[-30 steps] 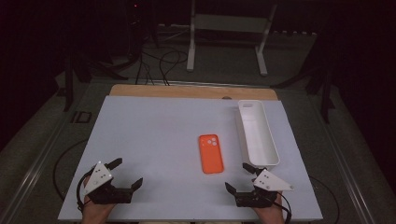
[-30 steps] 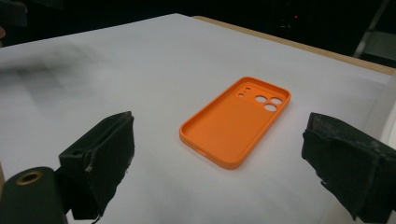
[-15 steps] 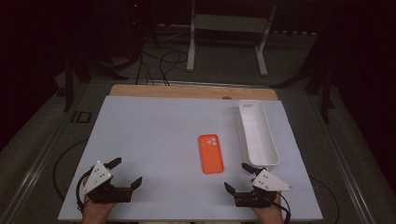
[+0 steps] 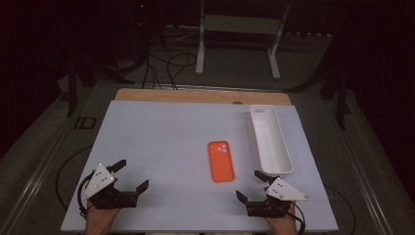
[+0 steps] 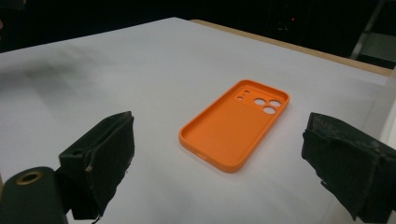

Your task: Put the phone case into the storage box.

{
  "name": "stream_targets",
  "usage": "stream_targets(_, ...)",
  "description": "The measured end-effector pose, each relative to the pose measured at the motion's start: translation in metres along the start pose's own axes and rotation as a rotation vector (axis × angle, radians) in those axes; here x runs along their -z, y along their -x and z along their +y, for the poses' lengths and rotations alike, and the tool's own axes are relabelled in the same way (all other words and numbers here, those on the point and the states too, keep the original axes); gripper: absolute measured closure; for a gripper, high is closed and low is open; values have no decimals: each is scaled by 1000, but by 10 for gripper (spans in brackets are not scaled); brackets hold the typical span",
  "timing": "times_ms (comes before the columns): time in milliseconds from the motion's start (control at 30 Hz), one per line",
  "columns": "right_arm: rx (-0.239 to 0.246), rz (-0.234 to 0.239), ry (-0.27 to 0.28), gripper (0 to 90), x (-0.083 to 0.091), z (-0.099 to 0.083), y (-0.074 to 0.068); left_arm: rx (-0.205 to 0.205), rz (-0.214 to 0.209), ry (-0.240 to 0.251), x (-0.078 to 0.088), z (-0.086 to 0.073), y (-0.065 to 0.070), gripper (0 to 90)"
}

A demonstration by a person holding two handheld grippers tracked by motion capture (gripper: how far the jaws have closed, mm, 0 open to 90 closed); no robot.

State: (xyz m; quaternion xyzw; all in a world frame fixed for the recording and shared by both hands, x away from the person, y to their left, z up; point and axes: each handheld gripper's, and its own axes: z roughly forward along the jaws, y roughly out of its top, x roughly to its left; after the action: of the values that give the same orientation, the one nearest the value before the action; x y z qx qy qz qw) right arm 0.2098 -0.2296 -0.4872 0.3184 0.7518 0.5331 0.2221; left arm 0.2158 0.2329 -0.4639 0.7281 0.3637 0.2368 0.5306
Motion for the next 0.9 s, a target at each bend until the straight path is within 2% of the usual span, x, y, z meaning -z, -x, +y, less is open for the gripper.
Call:
stream_targets(200,-6,-1,4,94,1,0,2,-18,-14,2,-5,10,5,1)
stream_targets(500,0,8,-2,94,0,0,1,-37,-53,-6,-25,22,13,1)
stream_targets(900,3,1,0,94,2,0,3,-44,-79,-11,-46,32,21,1)
